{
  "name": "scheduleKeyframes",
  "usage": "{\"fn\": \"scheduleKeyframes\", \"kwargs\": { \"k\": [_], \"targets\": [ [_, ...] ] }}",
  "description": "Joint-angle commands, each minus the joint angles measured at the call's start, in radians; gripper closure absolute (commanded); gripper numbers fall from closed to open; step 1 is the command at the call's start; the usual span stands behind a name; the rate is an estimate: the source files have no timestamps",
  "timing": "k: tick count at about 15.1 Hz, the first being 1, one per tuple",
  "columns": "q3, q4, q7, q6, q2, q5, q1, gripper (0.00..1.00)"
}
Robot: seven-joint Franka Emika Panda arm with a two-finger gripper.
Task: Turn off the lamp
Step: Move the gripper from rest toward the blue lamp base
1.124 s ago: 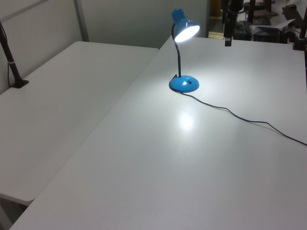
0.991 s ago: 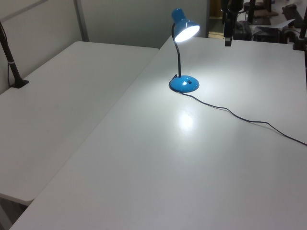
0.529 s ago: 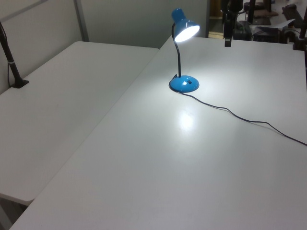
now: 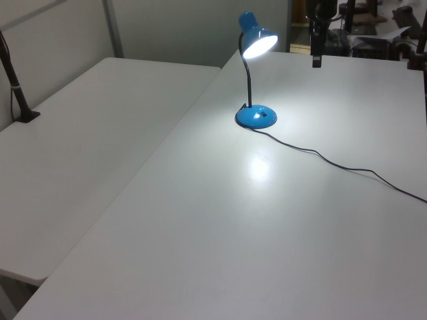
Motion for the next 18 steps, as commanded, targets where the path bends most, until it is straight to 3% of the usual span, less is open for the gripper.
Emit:
{"fn": "scheduleKeyframes", "kwargs": {
  "k": [1, 3, 9, 18],
  "targets": [
    [-0.006, 0.002, -0.022, 0.013, 0.0, 0.038, 0.006, 0.93],
    [-0.006, 0.001, -0.02, 0.033, 0.0, 0.04, 0.004, 1.0],
    [-0.003, -0.011, 0.007, 0.083, 0.017, 0.061, 0.007, 1.0],
    [-0.006, -0.142, 0.481, 0.543, 0.109, 0.045, -0.009, 1.0]
  ]
}}
